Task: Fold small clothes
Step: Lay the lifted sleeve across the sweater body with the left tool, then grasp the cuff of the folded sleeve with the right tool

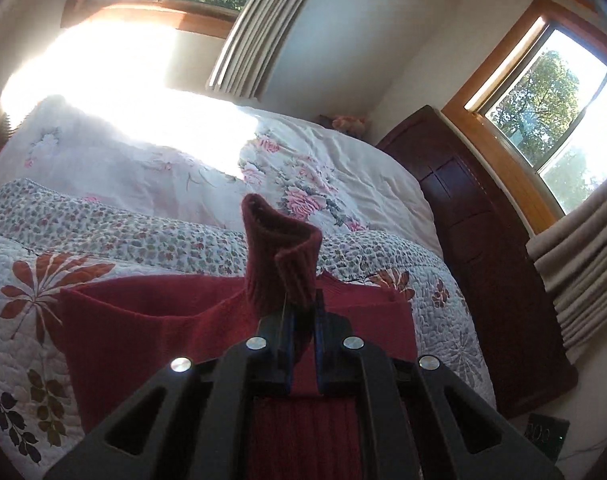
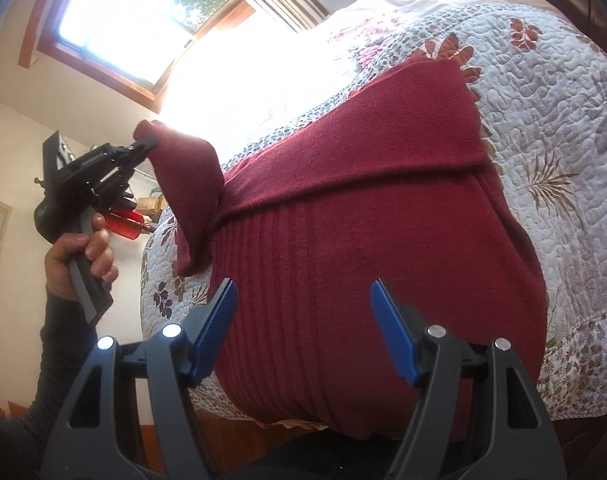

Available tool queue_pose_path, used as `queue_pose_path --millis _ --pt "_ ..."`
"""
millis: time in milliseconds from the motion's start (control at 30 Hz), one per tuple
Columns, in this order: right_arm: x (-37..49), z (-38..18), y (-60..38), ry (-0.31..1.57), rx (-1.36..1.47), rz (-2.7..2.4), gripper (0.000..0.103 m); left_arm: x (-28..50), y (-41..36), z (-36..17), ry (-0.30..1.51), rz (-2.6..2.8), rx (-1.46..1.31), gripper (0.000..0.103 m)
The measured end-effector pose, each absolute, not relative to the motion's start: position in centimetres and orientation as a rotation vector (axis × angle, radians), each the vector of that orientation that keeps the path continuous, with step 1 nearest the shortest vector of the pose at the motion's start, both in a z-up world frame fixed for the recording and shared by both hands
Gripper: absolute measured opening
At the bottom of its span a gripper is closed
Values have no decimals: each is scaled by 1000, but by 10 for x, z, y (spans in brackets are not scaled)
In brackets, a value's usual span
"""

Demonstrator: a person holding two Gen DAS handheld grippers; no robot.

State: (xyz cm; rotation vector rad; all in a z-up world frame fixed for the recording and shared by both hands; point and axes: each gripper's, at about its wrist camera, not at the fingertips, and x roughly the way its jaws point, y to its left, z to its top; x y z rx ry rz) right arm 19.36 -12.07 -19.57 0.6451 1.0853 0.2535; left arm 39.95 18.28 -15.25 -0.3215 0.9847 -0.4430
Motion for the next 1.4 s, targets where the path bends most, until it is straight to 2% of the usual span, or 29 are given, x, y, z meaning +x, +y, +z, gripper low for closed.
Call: queue_pose_path --millis 233,533,600,667,767,900,1000,1133,1233,1400 --pt "195 -196 -138 1081 639 198 69 405 128 -230 1145 -500 -284 7" --pt "209 -197 -136 1100 594 213 69 400 103 -252 1205 -536 -270 9" --pt "213 -196 -133 1106 585 226 69 396 104 -252 1201 -545 -295 15" --pt "222 -196 -131 1114 580 242 69 389 109 -250 1187 -551 -317 36" --pt "241 -197 -130 1133 595 283 69 377 122 -247 1172 -547 -359 48" --pt "285 -208 -128 1171 668 374 70 355 149 -242 1163 -539 -469 54" --pt "327 -227 -124 1224 761 446 63 327 170 -240 1143 -533 -531 59" --pt "378 -265 -120 1319 934 524 60 282 198 -246 1154 -510 -588 63" --pt "402 -288 -116 1380 973 520 56 252 220 -256 1173 -456 -654 64" --pt "425 -308 -105 1457 953 526 56 220 246 -279 1215 -376 -759 64"
